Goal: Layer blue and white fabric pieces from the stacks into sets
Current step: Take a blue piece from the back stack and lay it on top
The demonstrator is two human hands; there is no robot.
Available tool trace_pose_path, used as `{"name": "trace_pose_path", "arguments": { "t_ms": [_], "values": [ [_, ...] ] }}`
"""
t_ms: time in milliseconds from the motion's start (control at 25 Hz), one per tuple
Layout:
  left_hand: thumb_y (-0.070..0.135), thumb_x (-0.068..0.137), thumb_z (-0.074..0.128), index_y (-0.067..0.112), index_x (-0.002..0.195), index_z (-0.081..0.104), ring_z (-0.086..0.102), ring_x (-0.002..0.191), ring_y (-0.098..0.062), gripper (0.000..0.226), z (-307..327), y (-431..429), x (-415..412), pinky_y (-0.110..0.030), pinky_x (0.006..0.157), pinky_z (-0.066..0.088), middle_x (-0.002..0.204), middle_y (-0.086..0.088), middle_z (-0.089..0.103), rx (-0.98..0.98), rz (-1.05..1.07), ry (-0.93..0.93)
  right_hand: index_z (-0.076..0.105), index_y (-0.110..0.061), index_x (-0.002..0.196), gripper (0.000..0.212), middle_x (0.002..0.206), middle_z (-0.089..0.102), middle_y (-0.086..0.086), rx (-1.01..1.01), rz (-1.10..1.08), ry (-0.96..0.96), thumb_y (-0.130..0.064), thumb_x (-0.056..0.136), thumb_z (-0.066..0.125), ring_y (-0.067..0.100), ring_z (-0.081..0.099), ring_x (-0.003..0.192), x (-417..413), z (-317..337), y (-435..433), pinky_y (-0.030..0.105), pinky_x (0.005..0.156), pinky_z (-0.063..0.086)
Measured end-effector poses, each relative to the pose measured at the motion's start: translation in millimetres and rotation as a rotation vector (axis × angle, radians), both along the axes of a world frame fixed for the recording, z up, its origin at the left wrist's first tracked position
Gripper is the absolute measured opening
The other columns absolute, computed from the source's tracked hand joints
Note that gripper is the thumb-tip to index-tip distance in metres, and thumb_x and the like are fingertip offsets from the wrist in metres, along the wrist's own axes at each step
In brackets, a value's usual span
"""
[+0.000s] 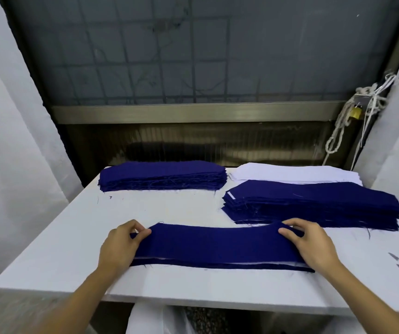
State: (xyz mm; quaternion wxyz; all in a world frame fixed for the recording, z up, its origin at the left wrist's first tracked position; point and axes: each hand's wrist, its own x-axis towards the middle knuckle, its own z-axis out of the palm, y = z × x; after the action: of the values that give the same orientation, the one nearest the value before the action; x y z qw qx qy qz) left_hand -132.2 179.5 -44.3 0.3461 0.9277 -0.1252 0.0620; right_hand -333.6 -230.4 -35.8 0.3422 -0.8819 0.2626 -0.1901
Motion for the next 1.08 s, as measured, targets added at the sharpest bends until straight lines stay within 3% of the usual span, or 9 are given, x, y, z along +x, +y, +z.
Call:
{"name": "trace_pose_path", "arguments": {
  "t_ms": [120, 240, 400, 560, 800, 880, 960, 1080],
  "values": [
    [0.05, 0.096, 0.063, 0.036, 0.079, 0.06, 0.062, 0.071, -0.002, 0.022, -12, 1, -6, -0.029, 0.057, 0.05, 0.077, 0.021, 0.067, 0.066, 0.052, -0.084, 0.067, -0.043, 0.105, 0.014, 0.101, 0.069, -0.017, -0.158, -0.088, 0.011, -0.05, 0.093, 0.066, 0.009, 0.063, 0.081, -5, -13, 6, 0.028, 0.061, 0.048],
    [0.049, 0.096, 0.062, 0.036, 0.08, 0.058, 0.06, 0.066, -0.001, 0.021, -14, -2, -7, -0.025, 0.052, 0.044, 0.076, 0.022, 0.065, 0.114, 0.065, -0.123, 0.066, -0.04, 0.107, 0.013, 0.088, 0.061, -0.02, -0.238, -0.088, 0.011, -0.041, 0.094, 0.068, 0.004, 0.057, 0.072, -5, -18, 6, 0.023, 0.052, 0.042],
    [0.042, 0.096, 0.063, 0.038, 0.086, 0.057, 0.056, 0.079, -0.003, 0.012, -16, -1, -9, -0.026, 0.055, 0.046, 0.087, 0.022, 0.059, 0.162, 0.062, -0.201, 0.072, -0.026, 0.107, 0.015, 0.095, 0.059, -0.014, -0.315, -0.03, -0.041, -0.027, 0.092, 0.072, 0.009, 0.054, 0.09, -2, -26, 5, 0.026, 0.071, 0.048],
    [0.04, 0.098, 0.059, 0.03, 0.103, 0.062, 0.052, 0.093, -0.008, 0.012, -20, -3, -8, -0.03, 0.059, 0.051, 0.096, 0.017, 0.055, 0.236, 0.036, -0.259, 0.072, -0.024, 0.108, 0.023, 0.097, 0.061, -0.009, -0.466, -0.056, 0.014, -0.039, 0.091, 0.07, 0.015, 0.054, 0.092, 0, -29, 5, 0.033, 0.077, 0.048],
    [0.051, 0.1, 0.052, 0.025, 0.083, 0.056, 0.052, 0.079, -0.013, 0.031, -17, -3, -8, -0.035, 0.07, 0.049, 0.078, 0.012, 0.055, 0.229, -0.033, -0.259, 0.065, -0.028, 0.104, 0.032, 0.1, 0.066, -0.011, -0.457, -0.081, 0.128, -0.058, 0.092, 0.061, 0.014, 0.058, 0.098, 2, -25, 6, 0.032, 0.081, 0.047],
    [0.058, 0.099, 0.044, 0.025, 0.082, 0.057, 0.052, 0.079, -0.013, 0.039, -17, -3, -10, -0.035, 0.072, 0.049, 0.079, 0.01, 0.055, 0.27, -0.033, -0.239, 0.059, -0.029, 0.097, 0.025, 0.096, 0.058, -0.013, -0.423, -0.063, 0.131, -0.053, 0.091, 0.063, 0.012, 0.053, 0.094, 0, -22, 9, 0.031, 0.08, 0.044],
    [0.065, 0.096, 0.038, 0.03, 0.08, 0.053, 0.055, 0.07, -0.008, 0.042, -18, -1, -12, -0.03, 0.064, 0.048, 0.073, 0.012, 0.058, 0.242, -0.062, -0.21, 0.05, -0.03, 0.089, 0.019, 0.087, 0.054, -0.015, -0.371, -0.013, 0.097, -0.039, 0.088, 0.067, 0.009, 0.048, 0.085, -4, -21, 12, 0.031, 0.075, 0.04],
    [0.065, 0.095, 0.048, 0.035, 0.091, 0.054, 0.066, 0.065, -0.004, 0.03, -13, 0, -16, -0.02, 0.053, 0.047, 0.074, 0.014, 0.069, 0.04, -0.156, -0.073, 0.041, -0.034, 0.094, 0.033, 0.083, 0.055, -0.017, -0.26, 0.065, 0.012, -0.017, 0.086, 0.067, 0.002, 0.052, 0.08, -10, -16, 15, 0.029, 0.069, 0.042]
  ]
}}
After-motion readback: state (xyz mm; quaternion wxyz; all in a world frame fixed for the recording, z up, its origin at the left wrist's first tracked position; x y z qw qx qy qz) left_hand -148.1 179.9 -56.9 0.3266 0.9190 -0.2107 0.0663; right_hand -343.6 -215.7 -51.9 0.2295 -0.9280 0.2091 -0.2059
